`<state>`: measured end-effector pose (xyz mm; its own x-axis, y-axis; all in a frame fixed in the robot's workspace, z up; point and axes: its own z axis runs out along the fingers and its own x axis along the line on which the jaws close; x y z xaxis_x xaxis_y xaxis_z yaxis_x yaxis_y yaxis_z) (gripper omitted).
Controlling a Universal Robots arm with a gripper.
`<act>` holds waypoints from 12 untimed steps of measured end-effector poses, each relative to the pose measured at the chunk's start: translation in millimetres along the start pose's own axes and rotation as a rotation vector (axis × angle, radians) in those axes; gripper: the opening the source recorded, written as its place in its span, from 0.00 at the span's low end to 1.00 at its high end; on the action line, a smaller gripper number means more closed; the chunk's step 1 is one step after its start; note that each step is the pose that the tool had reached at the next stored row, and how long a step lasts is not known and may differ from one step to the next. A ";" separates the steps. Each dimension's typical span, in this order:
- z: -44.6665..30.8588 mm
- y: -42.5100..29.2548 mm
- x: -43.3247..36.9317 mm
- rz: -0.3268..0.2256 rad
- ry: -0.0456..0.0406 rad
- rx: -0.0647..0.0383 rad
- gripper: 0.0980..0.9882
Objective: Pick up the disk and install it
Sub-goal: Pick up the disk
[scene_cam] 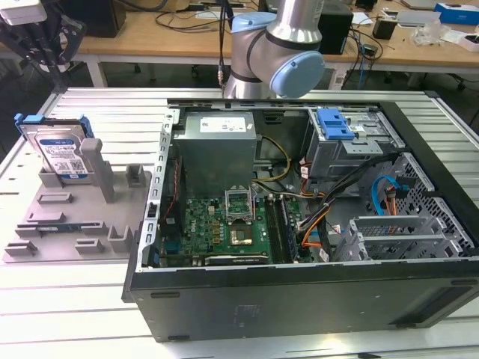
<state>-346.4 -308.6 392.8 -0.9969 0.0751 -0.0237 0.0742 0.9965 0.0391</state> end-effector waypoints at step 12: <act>0.1 0.1 0.0 -0.077 0.0078 -0.001 0.01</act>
<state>-346.4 -308.6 392.8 -0.9998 -0.0020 -0.0189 -0.0027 0.9992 0.0389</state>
